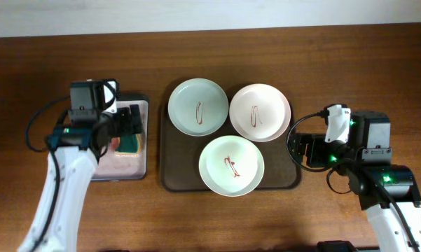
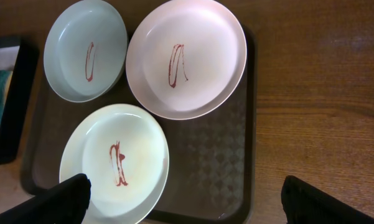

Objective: Clean dirty plates on tray and stack at the side
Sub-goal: 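Reach the left gripper down and grasp the green sponge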

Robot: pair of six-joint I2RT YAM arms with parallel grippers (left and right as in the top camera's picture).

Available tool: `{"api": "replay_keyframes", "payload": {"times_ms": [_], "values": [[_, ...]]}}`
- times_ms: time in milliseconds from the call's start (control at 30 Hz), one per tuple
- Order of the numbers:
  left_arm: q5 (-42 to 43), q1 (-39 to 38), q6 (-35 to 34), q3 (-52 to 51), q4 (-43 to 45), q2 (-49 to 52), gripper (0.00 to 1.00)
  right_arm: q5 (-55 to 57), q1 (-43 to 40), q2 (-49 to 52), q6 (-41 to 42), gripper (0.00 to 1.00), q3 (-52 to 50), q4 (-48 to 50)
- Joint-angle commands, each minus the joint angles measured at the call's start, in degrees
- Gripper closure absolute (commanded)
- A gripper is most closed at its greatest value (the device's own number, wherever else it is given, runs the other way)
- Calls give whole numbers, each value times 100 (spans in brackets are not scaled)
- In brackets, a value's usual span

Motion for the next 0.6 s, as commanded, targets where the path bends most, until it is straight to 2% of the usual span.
{"api": "replay_keyframes", "payload": {"times_ms": [0,233,367,500,567], "values": [[-39,225,-120,96,181,616,9,-76,31,-7,46,1,129,13],[42,243,-116,96,549,1528,7,-76,31,-7,46,1,129,17],[61,243,-116,96,656,1950,15,-76,31,-7,46,1,129,17],[68,243,-116,96,752,2310,16,-74,31,-7,46,1,129,17],[70,236,-116,96,791,2446,25,-76,31,-7,46,1,129,15]]}}
